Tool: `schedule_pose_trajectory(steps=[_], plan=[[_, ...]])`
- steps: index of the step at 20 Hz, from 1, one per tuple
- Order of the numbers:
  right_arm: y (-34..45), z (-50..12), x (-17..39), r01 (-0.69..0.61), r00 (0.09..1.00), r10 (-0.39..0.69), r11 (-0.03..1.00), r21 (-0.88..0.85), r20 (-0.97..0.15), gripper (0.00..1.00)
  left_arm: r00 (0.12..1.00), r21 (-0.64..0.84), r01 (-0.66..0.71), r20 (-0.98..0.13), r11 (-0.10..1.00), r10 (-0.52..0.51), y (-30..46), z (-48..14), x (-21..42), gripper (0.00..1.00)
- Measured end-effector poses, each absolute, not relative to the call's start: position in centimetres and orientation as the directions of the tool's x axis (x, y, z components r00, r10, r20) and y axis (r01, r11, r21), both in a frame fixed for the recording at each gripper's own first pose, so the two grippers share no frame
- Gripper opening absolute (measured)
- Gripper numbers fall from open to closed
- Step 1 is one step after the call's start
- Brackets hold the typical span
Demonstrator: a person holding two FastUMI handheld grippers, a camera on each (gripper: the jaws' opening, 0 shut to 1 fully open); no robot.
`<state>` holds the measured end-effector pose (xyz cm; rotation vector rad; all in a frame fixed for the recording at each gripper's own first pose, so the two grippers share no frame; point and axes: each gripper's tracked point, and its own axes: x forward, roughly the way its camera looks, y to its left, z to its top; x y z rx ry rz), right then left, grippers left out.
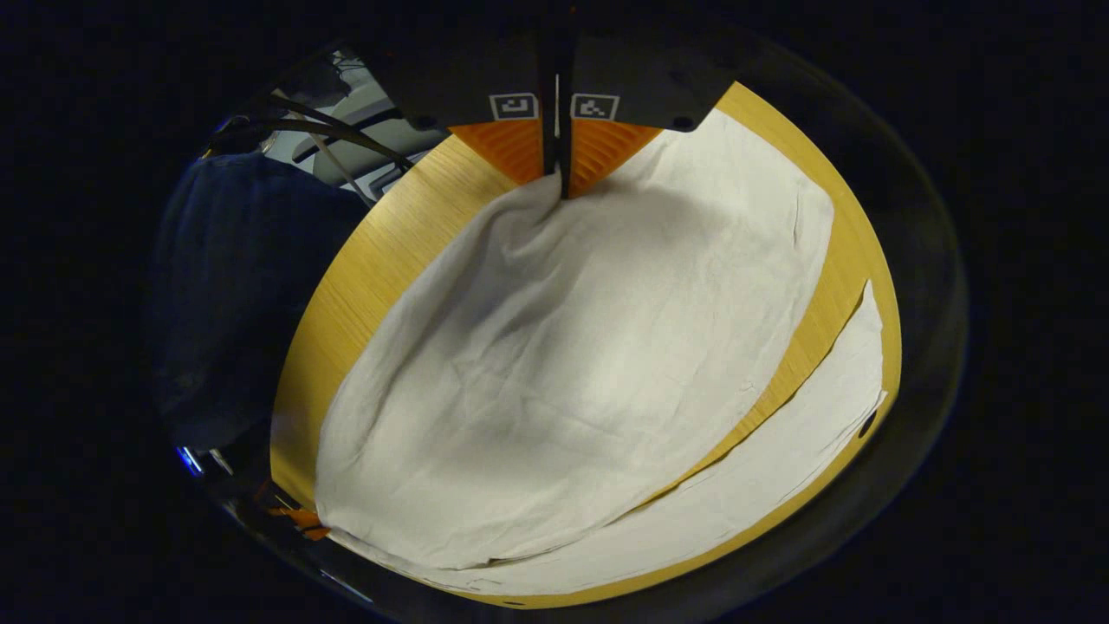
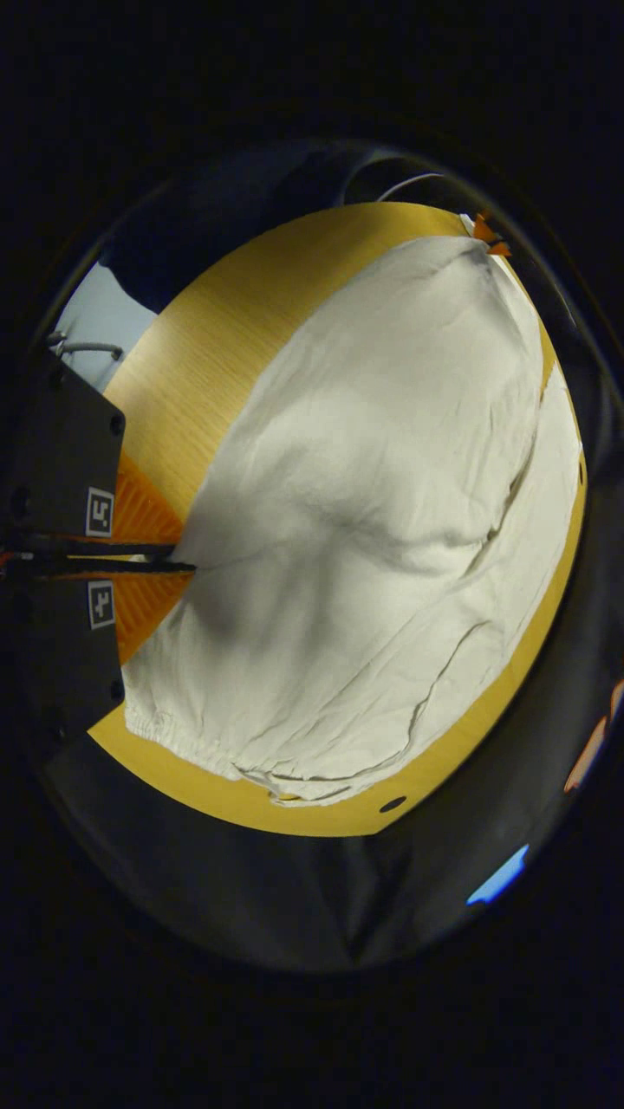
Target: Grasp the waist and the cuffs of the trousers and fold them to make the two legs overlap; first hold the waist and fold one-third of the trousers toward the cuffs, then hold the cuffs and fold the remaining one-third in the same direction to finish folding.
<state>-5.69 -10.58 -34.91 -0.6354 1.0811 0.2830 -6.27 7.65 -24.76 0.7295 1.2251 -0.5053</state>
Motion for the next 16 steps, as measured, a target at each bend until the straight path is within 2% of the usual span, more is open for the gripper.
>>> schedule_pose_trajectory(steps=[6,7,8,10,11,12,16], plan=[[-9.8,-29.1,-1.4,-0.259,0.617,-0.157,0.885,-0.387,-0.771,0.04,0.462,0.344,0.64,-0.887,0.688,0.013,5.2,-18.8,3.2,0.0],[-9.5,-28.2,-0.4,-0.221,0.641,-0.17,0.893,-0.392,-0.749,0.01,0.502,0.37,0.617,-0.865,0.695,0.014,4.6,-17.7,5.5,0.0],[-9.4,-27.2,0.5,-0.188,0.658,-0.188,0.897,-0.401,-0.729,0.04,0.543,0.396,0.593,-0.84,0.701,0.015,3.8,-16.3,8.1,0.0],[-9.0,-25.8,2.2,-0.136,0.686,-0.211,0.903,-0.408,-0.696,0.04,0.603,0.441,0.554,-0.797,0.706,0.024,2.3,-14.1,12.8,0.0],[-9.0,-25.0,3.4,-0.108,0.704,-0.22,0.907,-0.407,-0.676,0.0,0.632,0.464,0.536,-0.774,0.705,0.029,1.5,-13.1,15.4,0.0],[-8.7,-24.2,4.4,-0.078,0.715,-0.227,0.914,-0.398,-0.661,0.04,0.657,0.489,0.516,-0.753,0.704,0.042,0.6,-12.1,17.9,0.0],[-9.0,-21.5,10.0,0.034,0.77,-0.245,0.938,-0.345,-0.59,0.04,0.758,0.569,0.425,-0.649,0.704,0.067,-4.0,-8.1,28.5,0.0]])
